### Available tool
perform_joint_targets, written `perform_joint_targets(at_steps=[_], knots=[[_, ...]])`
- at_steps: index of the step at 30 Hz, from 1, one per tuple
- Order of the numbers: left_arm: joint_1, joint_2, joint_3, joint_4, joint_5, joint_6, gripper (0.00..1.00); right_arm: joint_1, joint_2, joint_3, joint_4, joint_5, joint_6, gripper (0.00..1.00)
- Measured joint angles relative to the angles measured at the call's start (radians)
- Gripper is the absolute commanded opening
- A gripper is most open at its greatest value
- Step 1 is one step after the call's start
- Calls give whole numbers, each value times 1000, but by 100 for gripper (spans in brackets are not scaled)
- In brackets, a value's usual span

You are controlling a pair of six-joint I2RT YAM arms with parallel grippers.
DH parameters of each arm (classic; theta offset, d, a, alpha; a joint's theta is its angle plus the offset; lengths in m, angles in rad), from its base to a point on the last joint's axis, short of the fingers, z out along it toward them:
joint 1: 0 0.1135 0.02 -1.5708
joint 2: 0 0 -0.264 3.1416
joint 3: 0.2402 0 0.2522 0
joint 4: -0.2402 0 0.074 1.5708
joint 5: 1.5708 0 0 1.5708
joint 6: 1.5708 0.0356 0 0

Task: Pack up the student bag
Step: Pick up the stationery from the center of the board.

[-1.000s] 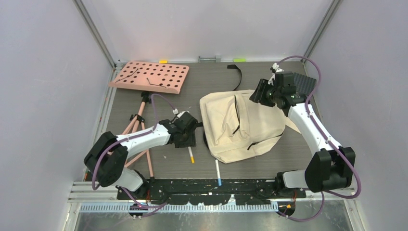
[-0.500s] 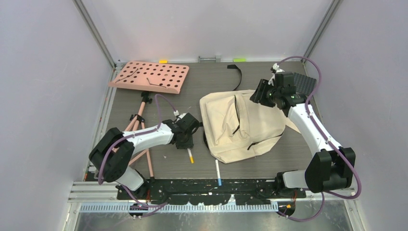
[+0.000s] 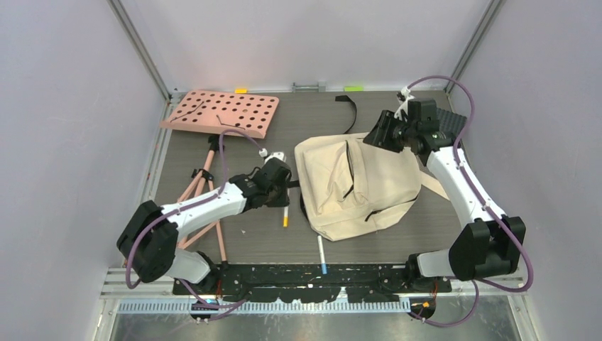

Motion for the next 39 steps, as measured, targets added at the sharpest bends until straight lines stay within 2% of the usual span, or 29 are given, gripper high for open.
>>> perform_joint_targets(at_steps=[6,13,19,28,35,37,38,39], knots=[[-7,-72,47,131,60,55,4,22,111,135,-42,-217,0,55],[-21,-61,120,271,185,111,4,125,303,263,-205,-476,-72,53],[-21,-5,178,331,262,145,3,222,368,267,-247,-568,-66,53],[-21,12,185,343,288,171,3,223,374,285,-233,-586,-48,44],[-21,13,198,351,292,170,3,223,386,288,-221,-591,-43,32],[-21,14,199,354,293,170,3,224,391,288,-218,-593,-43,20],[-21,15,199,356,293,170,5,224,395,288,-217,-595,-41,12],[-21,17,199,356,294,170,10,225,396,288,-216,-594,-45,8]])
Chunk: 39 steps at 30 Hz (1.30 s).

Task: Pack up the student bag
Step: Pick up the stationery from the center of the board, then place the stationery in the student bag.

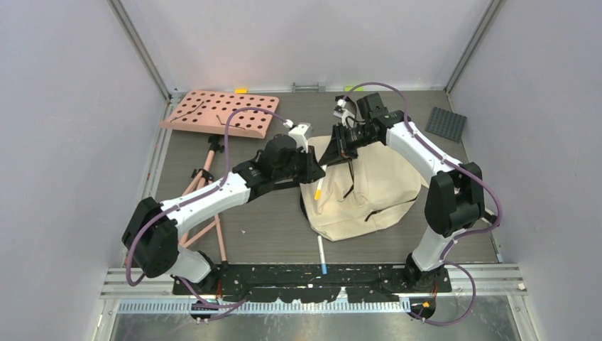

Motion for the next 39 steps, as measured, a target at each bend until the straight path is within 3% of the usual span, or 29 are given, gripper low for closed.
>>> perform_joint_targets(at_steps=[1,3,5,9,16,24,34,39], knots=[[0,2,0,0,1,0,20,0,2,0,0,6,0,3],[1,5,0,3,1,-2,45,0,2,0,2,22,0,1],[0,7,0,5,1,-3,63,2,-1,-1,11,62,7,1],[3,26,33,-32,-40,-38,76,-11,-46,-35,61,181,45,1],[81,79,72,-89,-64,-142,76,-196,-202,-95,167,320,110,1],[148,168,83,-90,-43,-207,75,-361,-218,-98,222,353,87,1],[148,242,114,-160,-10,-214,74,-354,-123,-212,343,270,85,1],[148,253,115,-137,38,-214,66,-278,-76,-235,357,215,85,1]])
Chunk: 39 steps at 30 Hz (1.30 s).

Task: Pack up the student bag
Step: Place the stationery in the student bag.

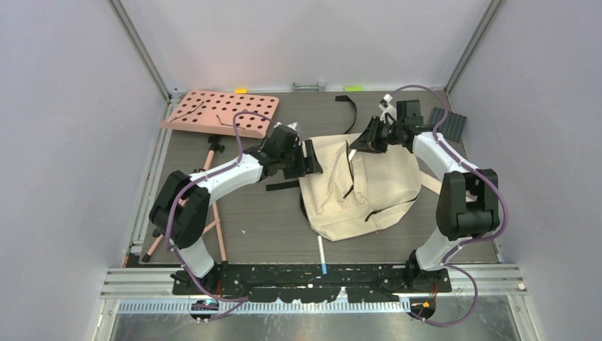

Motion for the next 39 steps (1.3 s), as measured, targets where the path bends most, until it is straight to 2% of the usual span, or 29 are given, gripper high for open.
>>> perform_joint_targets(at_steps=[6,8,10,13,17,19,20,27,34,39], knots=[[0,68,2,26,69,1,53,63,57,-4,-9,-68,-5,3],[0,80,2,32,80,3,52,80,73,-12,-17,-69,-4,8],[2,81,2,33,87,10,51,89,80,-20,-17,-74,1,16],[2,81,2,33,89,17,51,90,81,-24,-8,-77,11,33],[2,80,2,34,89,19,51,92,76,-25,10,-77,24,45],[2,80,2,34,89,22,51,93,63,-25,9,-56,20,56],[2,80,2,34,89,23,51,93,58,-25,-1,-40,18,57],[1,76,2,34,89,27,51,61,13,-25,-48,39,16,56],[-1,73,2,34,86,35,51,24,-48,-25,-90,117,-3,35],[-1,73,2,33,86,43,50,23,-49,-26,-139,135,-29,32]])
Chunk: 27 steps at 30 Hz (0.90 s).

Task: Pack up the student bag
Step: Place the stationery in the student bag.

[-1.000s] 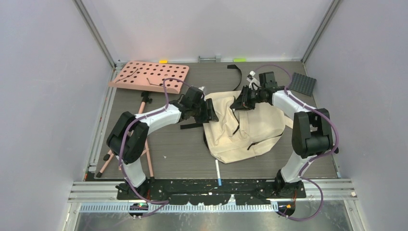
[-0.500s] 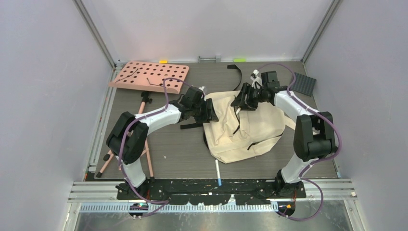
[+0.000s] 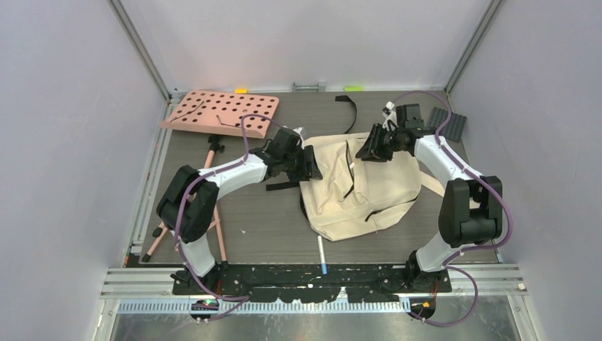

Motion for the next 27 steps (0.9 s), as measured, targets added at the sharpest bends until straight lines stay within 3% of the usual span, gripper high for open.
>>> perform_joint_targets(at_steps=[6,16,23,27], knots=[[0,0,0,0,0,2,50,26,0,-21,-7,-4,-12,24],[0,0,0,-1,0,3,50,103,58,-32,53,-32,20,21],[0,0,-3,-1,-13,7,50,121,98,12,56,-47,24,22],[-2,-3,-3,-3,-20,11,56,124,97,13,56,-42,25,27]])
